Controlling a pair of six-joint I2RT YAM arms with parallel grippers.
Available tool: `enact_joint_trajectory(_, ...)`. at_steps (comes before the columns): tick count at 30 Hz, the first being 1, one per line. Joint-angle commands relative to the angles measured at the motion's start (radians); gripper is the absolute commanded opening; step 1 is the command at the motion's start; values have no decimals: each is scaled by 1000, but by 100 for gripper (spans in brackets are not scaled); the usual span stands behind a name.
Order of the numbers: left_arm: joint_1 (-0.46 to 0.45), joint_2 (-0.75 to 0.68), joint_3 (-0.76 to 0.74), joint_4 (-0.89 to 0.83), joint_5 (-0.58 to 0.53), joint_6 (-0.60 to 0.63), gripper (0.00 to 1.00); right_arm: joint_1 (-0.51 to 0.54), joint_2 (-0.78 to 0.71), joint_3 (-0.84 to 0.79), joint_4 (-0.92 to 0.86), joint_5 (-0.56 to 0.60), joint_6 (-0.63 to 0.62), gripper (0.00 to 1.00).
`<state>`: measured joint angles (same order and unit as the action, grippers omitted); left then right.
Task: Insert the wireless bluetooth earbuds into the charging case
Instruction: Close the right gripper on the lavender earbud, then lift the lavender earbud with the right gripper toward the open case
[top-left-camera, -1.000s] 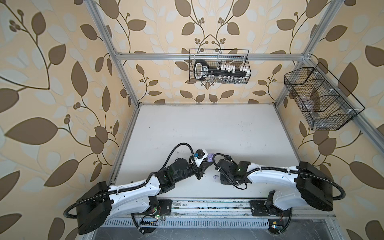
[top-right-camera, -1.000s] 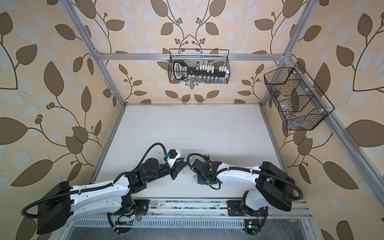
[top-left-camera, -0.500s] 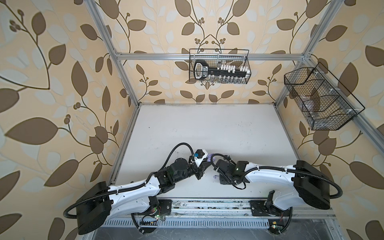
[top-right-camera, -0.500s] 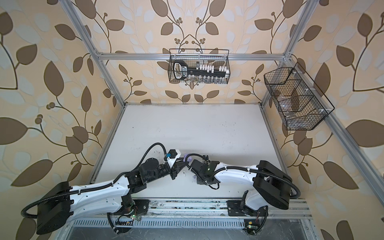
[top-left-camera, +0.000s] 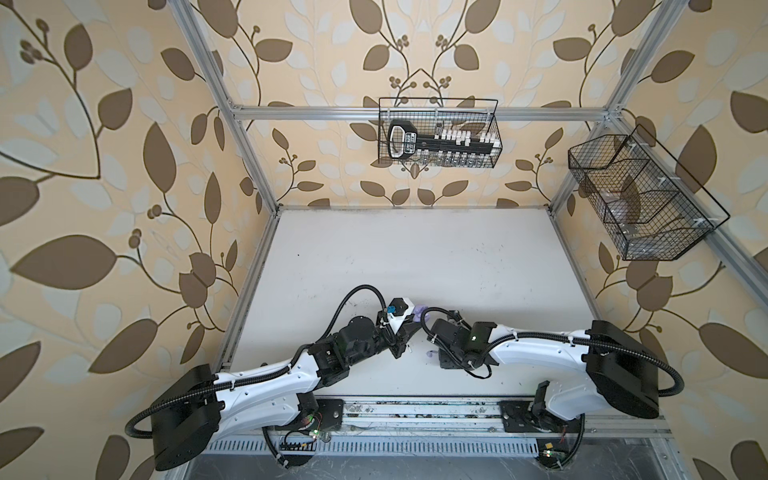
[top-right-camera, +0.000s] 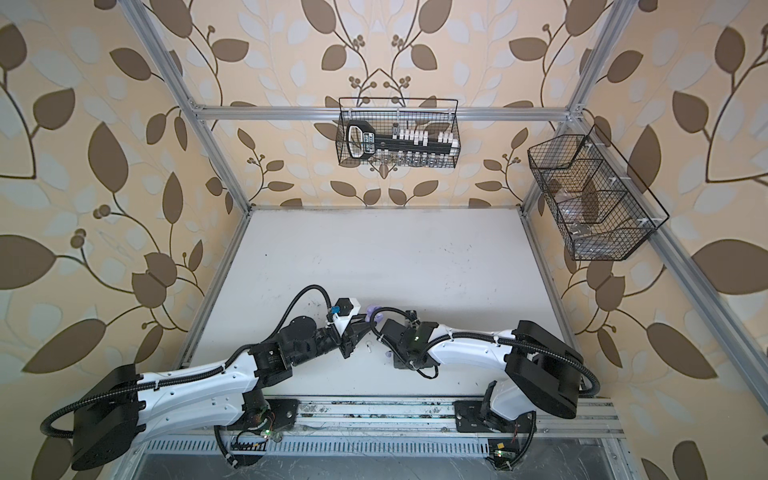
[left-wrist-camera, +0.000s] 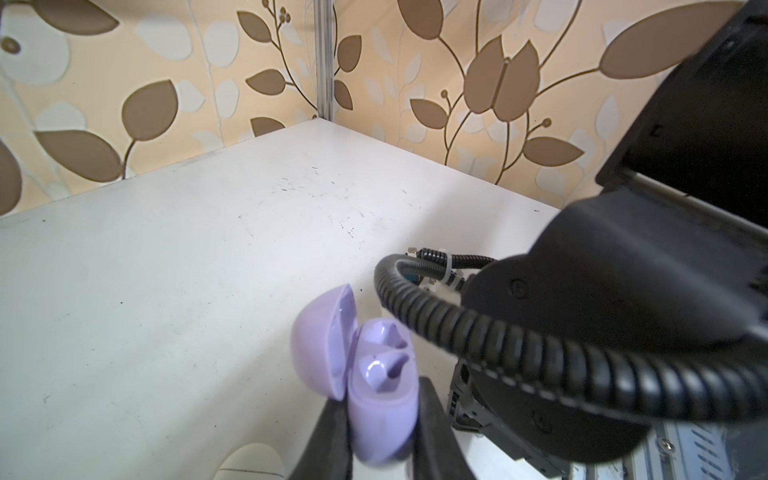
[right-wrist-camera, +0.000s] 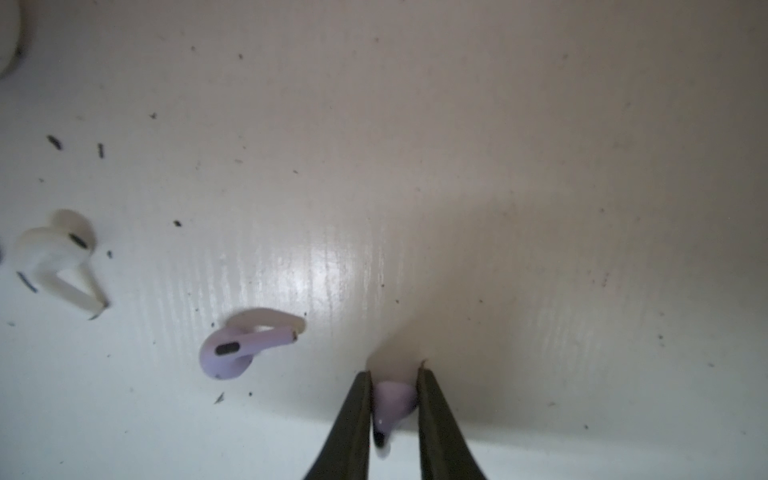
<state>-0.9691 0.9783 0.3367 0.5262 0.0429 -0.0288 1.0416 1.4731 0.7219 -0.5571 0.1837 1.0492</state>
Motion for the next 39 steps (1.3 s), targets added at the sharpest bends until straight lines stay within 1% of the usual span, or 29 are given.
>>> enact_joint_trajectory(1, 0, -15, 6, 16, -15, -6, 2, 6, 17, 17, -31, 14, 2, 21)
enact_joint_trajectory(25, 0, -9, 9, 14, -14, -8, 2, 8, -14, 19, -41, 36, 5, 19)
enact_joint_trajectory(32, 0, -4, 10, 11, -15, -8, 2, 2, -35, 26, -49, 68, 5, 19)
enact_joint_trajectory(39, 0, 6, 13, 13, -11, -8, 3, -9, -76, 38, -61, 137, 1, 19)
